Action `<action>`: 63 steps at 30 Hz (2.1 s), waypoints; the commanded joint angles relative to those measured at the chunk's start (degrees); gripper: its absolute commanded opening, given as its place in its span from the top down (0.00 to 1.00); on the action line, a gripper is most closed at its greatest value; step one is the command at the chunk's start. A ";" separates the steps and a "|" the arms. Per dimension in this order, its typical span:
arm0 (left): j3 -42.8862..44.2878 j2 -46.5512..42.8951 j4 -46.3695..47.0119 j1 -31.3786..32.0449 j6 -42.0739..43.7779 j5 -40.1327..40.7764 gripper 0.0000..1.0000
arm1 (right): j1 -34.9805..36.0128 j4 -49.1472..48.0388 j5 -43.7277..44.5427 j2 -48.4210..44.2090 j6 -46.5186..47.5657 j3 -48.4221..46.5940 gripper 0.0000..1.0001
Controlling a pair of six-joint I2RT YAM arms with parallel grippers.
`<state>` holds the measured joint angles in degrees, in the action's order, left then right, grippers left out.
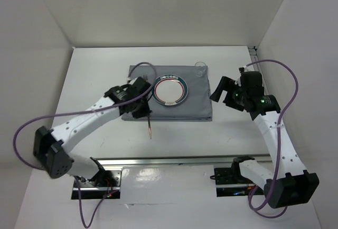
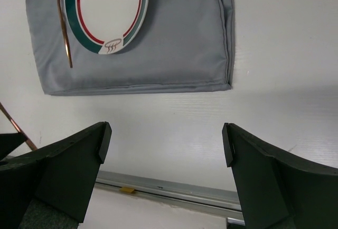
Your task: Set the dinner table for one person
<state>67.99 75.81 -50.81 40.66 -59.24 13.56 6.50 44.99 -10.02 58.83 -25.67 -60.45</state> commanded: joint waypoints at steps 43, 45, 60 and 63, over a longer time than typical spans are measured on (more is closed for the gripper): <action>67.28 73.69 22.41 -4.28 10.55 -34.30 0.84 | 0.18 6.51 9.41 -6.53 1.68 -2.22 0.00; 66.76 73.69 23.11 -4.28 11.86 -35.44 0.71 | 0.18 6.51 8.36 -6.01 1.68 -2.22 0.00; 63.85 65.62 24.09 -4.28 14.32 -37.64 0.49 | 0.18 6.95 7.82 -5.48 1.15 -3.28 0.00; 62.54 61.05 21.98 -4.28 15.64 -38.44 0.49 | 0.18 7.57 8.35 -3.02 0.63 -4.77 0.00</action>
<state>130.74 145.97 -28.42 36.14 -46.35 -22.72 6.55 51.62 -2.17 54.13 -24.58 -61.93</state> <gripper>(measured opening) 0.504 0.999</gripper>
